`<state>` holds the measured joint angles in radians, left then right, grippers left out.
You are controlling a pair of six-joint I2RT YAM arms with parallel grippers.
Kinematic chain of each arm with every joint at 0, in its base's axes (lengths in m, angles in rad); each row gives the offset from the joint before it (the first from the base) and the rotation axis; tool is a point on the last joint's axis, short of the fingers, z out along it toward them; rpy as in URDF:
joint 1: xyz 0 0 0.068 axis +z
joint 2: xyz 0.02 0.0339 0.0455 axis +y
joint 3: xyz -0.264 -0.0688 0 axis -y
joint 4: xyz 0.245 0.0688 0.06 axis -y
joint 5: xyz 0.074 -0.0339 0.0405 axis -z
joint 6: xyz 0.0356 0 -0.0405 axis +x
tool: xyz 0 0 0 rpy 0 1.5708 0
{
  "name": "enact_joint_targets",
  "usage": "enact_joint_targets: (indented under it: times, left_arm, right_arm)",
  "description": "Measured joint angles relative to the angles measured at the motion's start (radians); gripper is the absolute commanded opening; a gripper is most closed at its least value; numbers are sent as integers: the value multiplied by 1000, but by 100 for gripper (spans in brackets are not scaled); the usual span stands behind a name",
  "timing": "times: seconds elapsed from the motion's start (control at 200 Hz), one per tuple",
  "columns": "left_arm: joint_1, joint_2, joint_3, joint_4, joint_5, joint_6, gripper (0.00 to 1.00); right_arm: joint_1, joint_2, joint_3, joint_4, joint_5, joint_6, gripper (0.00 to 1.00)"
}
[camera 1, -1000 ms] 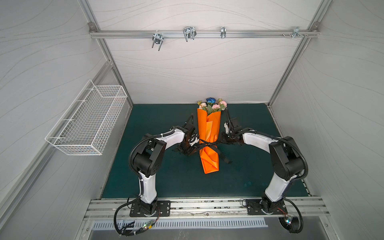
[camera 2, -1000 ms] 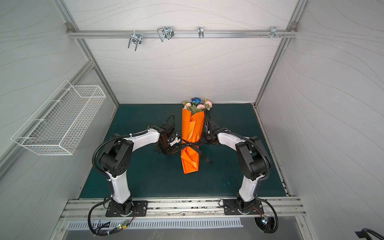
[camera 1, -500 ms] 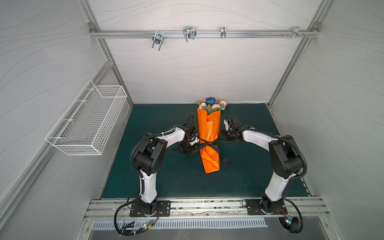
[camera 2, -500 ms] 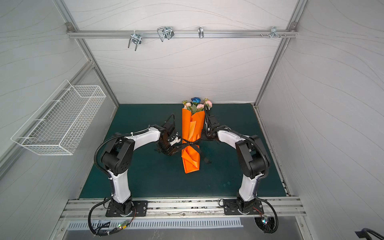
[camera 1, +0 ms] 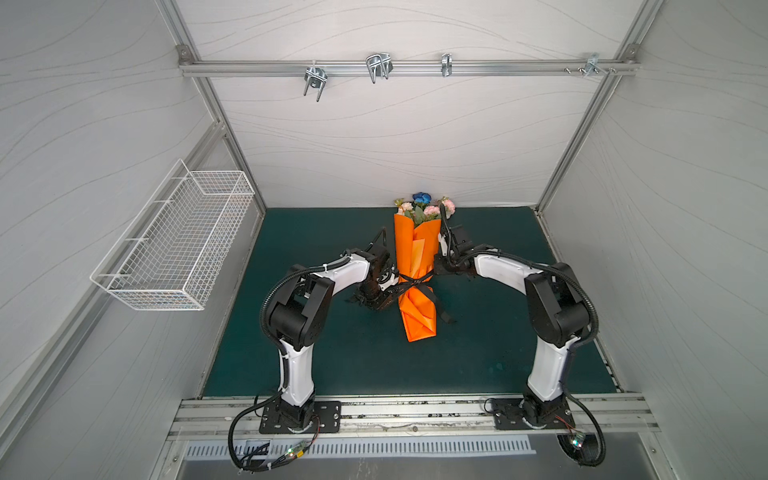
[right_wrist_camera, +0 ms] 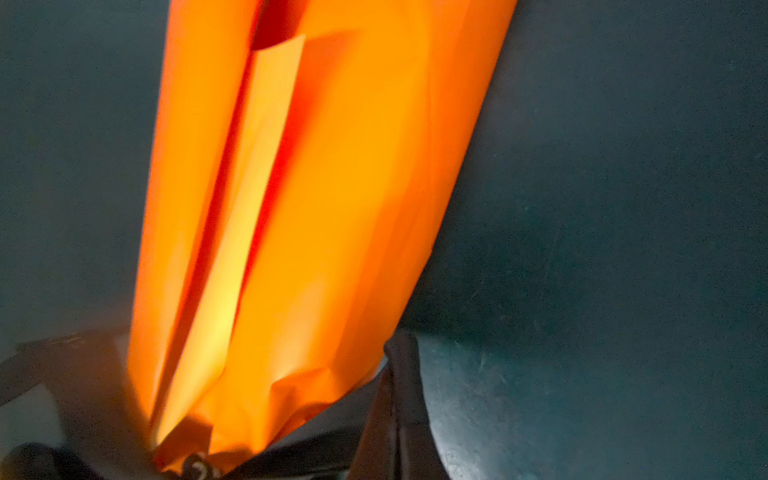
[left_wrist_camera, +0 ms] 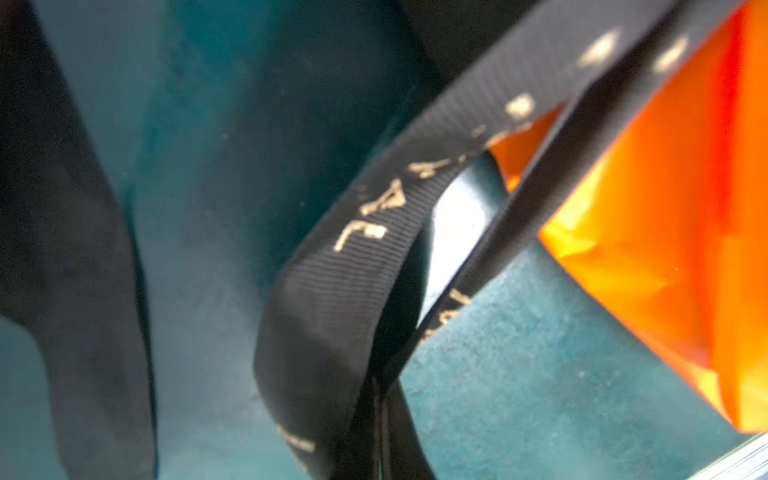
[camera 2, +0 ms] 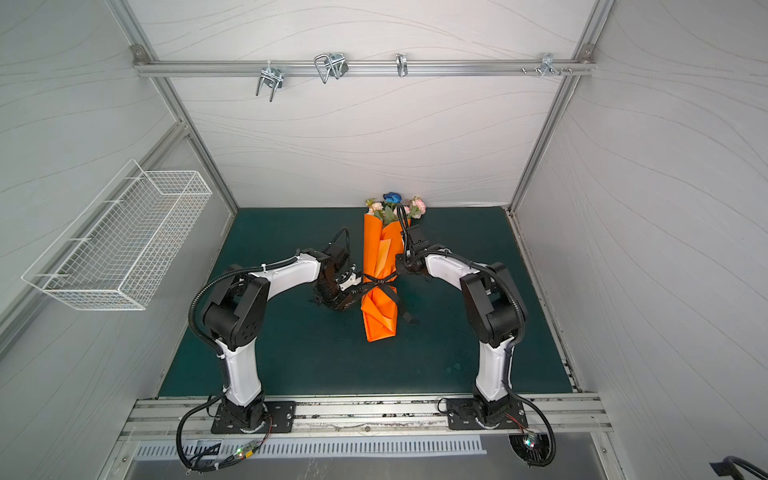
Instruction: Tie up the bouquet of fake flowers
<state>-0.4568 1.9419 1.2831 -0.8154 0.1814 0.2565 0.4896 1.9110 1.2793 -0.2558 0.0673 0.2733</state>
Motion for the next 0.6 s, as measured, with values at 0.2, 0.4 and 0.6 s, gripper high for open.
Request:
enact_joint_targets:
  times: [0.2,0.4,0.6]
  left_arm:
    - [5,0,4,-5,15,1,29]
    - [10,-68,7,-23,67,-19,66]
    - [11,-305,7,-42,90,-44,99]
  right_arm:
    - [0,-2,-2,3,-11,-14,4]
    - [8,-94,-28,-2,-27,-19,55]
    - [18,-291,-103,-21,-43,9,79]
